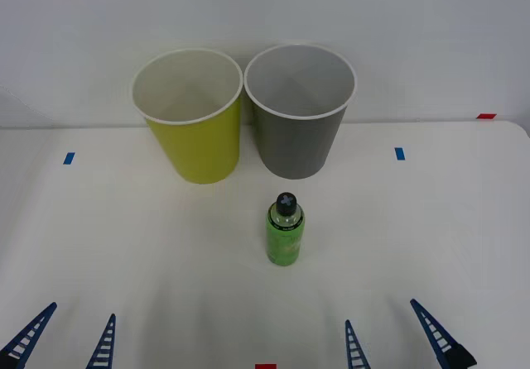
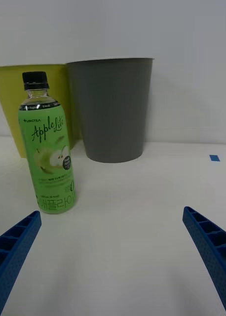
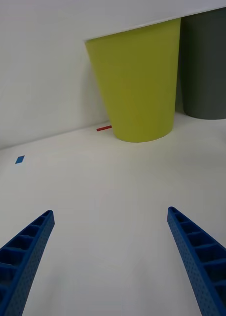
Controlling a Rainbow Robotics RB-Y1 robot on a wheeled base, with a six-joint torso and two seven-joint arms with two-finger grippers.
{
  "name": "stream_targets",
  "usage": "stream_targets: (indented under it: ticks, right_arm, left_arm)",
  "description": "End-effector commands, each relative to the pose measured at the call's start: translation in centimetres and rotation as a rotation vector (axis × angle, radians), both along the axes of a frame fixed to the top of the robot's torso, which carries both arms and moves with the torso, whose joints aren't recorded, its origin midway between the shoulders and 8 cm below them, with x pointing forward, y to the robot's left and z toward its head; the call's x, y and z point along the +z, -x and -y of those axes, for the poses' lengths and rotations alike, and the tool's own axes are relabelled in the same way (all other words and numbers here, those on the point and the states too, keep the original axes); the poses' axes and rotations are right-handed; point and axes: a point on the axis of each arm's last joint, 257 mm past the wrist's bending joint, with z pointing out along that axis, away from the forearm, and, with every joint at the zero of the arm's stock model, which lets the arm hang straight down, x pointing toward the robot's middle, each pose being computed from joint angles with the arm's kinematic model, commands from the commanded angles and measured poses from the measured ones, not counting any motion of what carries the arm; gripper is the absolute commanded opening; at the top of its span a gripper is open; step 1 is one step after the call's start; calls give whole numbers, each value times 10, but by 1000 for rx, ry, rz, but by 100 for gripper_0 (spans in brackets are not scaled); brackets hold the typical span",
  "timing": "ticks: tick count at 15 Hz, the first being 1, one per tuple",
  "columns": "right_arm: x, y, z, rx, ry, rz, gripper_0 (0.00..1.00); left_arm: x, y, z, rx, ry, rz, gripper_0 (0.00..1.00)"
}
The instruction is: Put cans in the gray bin and PET bottles in the light green bin.
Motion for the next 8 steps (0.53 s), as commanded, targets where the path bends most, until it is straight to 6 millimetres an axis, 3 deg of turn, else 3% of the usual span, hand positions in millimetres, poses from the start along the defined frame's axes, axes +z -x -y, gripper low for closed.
stream_targets:
  ticks: [1,8]
  right_arm:
    - [6,-22,-38,78,6,18,100]
    - [20,-73,-89,147,-2,17,100]
  left_arm:
    - [0,0,0,0,0,0,79]
    - [0,0,0,0,0,0,79]
